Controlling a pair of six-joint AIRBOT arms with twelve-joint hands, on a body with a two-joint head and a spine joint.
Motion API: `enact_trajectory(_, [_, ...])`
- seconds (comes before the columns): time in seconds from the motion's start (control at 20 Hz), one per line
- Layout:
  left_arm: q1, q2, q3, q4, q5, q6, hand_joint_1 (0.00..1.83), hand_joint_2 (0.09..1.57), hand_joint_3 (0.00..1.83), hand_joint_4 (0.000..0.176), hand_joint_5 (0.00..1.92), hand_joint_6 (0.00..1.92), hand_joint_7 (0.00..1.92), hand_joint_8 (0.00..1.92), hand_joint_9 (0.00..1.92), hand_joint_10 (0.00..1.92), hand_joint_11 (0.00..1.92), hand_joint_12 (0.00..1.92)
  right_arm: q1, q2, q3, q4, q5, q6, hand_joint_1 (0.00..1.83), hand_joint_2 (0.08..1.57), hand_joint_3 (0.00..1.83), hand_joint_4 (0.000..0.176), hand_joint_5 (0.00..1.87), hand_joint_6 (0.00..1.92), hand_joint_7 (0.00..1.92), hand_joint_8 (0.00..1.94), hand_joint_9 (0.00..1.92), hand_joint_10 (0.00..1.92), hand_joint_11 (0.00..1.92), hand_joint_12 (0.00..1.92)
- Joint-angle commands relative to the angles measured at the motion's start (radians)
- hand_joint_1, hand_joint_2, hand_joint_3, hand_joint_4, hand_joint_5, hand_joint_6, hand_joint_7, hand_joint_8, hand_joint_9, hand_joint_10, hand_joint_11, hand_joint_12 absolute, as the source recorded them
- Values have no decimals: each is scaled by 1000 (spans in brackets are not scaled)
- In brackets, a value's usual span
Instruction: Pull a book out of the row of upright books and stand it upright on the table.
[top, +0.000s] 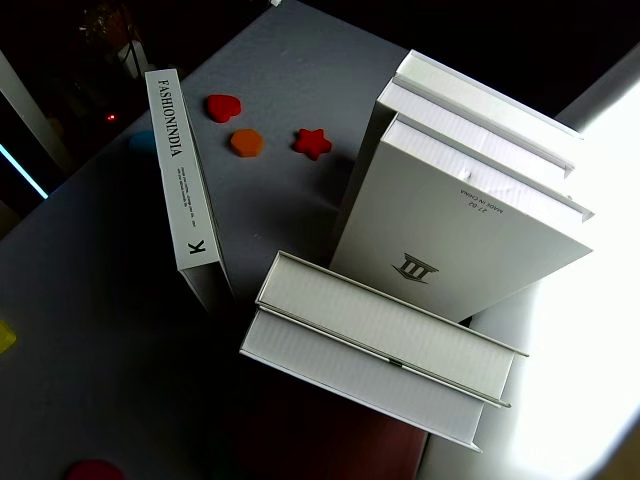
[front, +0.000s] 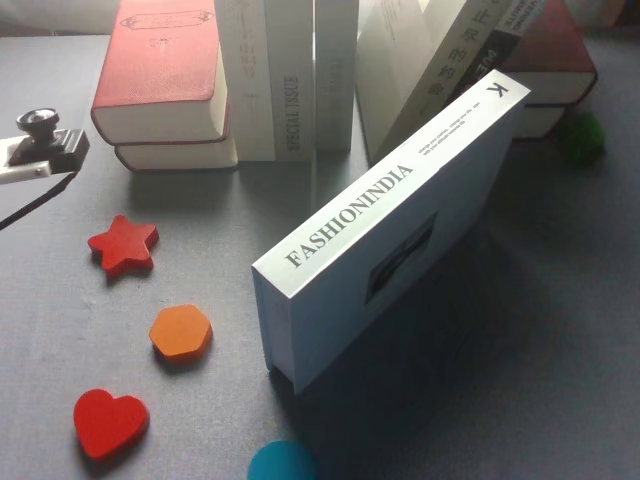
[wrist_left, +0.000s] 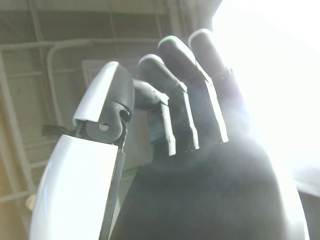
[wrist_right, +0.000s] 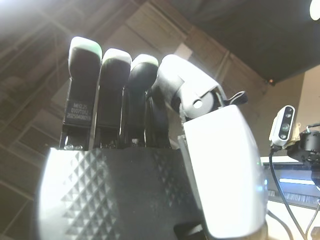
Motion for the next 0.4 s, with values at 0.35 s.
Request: enact_trajectory(0.35, [-11,-25,-24,-57,-89,-9,1212,1364,0,0,455,1724,605,1614,475,1709,98,1900,14,-17,5,51,94,49,1383,1153,6,0,660,1921,819,1941,800,1921,744,1921])
